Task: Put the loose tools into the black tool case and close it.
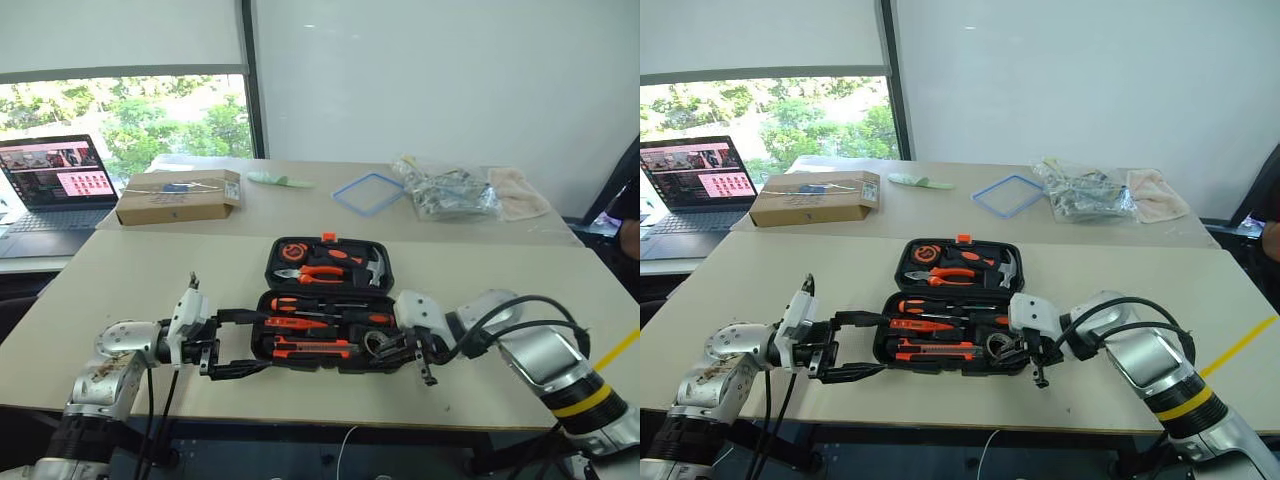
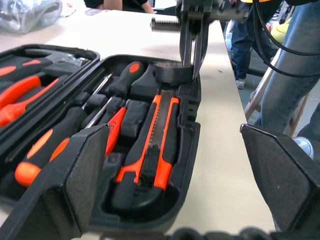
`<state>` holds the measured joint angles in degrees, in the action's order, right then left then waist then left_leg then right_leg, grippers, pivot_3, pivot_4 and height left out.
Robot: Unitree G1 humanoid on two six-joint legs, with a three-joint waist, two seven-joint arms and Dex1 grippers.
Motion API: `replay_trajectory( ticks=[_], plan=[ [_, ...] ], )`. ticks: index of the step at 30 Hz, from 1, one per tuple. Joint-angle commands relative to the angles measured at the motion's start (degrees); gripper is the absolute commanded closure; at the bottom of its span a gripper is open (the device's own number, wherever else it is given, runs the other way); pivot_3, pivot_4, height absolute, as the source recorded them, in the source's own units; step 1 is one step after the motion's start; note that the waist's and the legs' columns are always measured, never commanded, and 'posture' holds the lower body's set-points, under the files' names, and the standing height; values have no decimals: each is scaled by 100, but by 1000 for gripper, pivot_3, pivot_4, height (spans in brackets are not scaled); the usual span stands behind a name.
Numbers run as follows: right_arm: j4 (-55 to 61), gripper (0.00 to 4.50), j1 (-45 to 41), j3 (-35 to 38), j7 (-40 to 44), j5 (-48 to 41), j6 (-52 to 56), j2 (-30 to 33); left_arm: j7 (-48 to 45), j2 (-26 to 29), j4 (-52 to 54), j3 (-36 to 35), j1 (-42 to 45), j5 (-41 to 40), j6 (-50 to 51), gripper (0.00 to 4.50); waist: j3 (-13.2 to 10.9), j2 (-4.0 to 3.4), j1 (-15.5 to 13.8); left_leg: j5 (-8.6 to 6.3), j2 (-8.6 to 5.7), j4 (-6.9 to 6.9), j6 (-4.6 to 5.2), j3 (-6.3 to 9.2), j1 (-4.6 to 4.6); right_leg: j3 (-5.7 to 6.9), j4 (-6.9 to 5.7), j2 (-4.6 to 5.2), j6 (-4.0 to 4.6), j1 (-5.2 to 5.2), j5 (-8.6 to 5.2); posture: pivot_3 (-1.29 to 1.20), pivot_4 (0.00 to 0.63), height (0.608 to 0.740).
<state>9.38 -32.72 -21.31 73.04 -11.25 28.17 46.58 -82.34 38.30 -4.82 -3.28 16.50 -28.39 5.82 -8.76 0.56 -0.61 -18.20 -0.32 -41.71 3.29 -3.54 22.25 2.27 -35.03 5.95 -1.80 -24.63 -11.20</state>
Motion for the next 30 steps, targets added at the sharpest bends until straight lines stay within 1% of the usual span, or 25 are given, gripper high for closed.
replay_trajectory(
  ticks=[1,5,7,8,9,11,14,16,18,20,22,23,25,26,27,29,30],
  plan=[
    [-106,4458,-134,-152,96,340,63,180,-24,119,89,-146,-97,-22,-152,0,0,0,9,0,1,0,0,0,-2,0,0,-2,0,1,0,0,150,740],
    [-218,4458,-234,-400,223,638,232,323,-74,150,-146,-201,-140,13,-342,0,0,0,7,0,2,0,0,-1,-7,-1,3,-3,0,3,-1,0,150,740],
    [-268,3701,-278,-436,271,694,283,369,-80,150,-247,-188,-128,38,-428,0,0,0,-22,0,1,-1,0,2,-8,0,4,-2,0,7,-1,0,150,740],
    [-290,3537,-304,-398,247,674,288,338,-80,147,-293,-187,-120,43,-463,0,0,0,-34,0,0,-3,0,4,-11,2,4,-1,-1,12,-1,0,150,740],
    [-299,3241,-341,-354,248,631,276,300,-53,140,-320,-189,-119,43,-473,0,0,0,-42,0,-1,-4,1,5,-12,3,5,1,-1,16,-1,0,150,740],
    [-307,2467,-412,-213,197,508,287,194,38,112,-360,-222,-107,18,-457,0,0,0,-46,-1,-4,-4,3,6,-11,4,4,4,-4,18,0,0,150,740],
    [-127,1462,-359,342,508,-262,430,141,208,124,-399,-293,-86,-2,-390,0,0,0,-32,-2,-6,-3,4,7,-3,6,4,4,-6,12,1,0,150,740],
    [-161,836,-124,1065,898,-947,386,368,472,175,-527,-520,-12,-93,-225,0,-1,2,-29,-2,-6,-3,3,9,2,9,6,4,-6,8,1,0,150,740],
    [-388,836,81,1519,999,-1160,123,497,641,230,-616,-663,23,-126,-80,0,-2,2,-31,-2,-6,-3,4,14,6,13,7,5,-6,7,1,0,150,740],
    [-569,836,254,1835,978,-1346,40,492,747,247,-647,-739,39,-110,-20,0,-2,2,-9,-4,-6,-3,7,11,5,13,9,7,-9,10,2,0,150,740],
    [-868,836,316,2073,632,-1284,-216,312,1014,250,-756,-769,121,49,1,0,-2,3,1,-5,-5,-3,9,10,-8,12,9,8,-10,23,2,0,150,740],
    [-1077,803,312,2127,353,-1100,-523,169,1262,227,-825,-758,203,170,71,256,-3,4,8,-5,-4,-2,9,8,-15,10,9,7,-10,26,2,0,150,740],
    [-1416,1339,295,2126,-167,-740,-866,-37,1697,144,-941,-695,391,382,168,739,-3,5,16,-3,-4,-2,6,6,-21,6,8,7,-10,26,2,0,150,740],
    [-1628,1606,291,2057,-416,-481,-1163,-128,1951,83,-1010,-653,512,472,299,1143,-3,5,14,-2,-5,-3,4,4,-26,3,7,7,-9,26,2,0,150,740],
    [-1818,1862,282,1976,-646,-236,-1418,-198,2155,16,-1073,-604,625,561,373,1447,-4,5,15,-1,-7,-2,2,4,-26,2,6,8,-9,25,2,0,150,740],
    [-2292,2619,140,1845,-1208,232,-1902,-446,2522,-124,-1241,-467,881,822,440,2250,-4,5,3,3,-10,-3,-4,4,-26,0,0,8,-9,23,2,0,150,740],
    [-2571,2896,19,1742,-1489,474,-2087,-591,2789,-220,-1349,-364,1035,1015,499,2447,-4,5,7,3,-11,-3,-6,5,-26,0,-2,8,-9,23,2,0,150,740]
  ],
)
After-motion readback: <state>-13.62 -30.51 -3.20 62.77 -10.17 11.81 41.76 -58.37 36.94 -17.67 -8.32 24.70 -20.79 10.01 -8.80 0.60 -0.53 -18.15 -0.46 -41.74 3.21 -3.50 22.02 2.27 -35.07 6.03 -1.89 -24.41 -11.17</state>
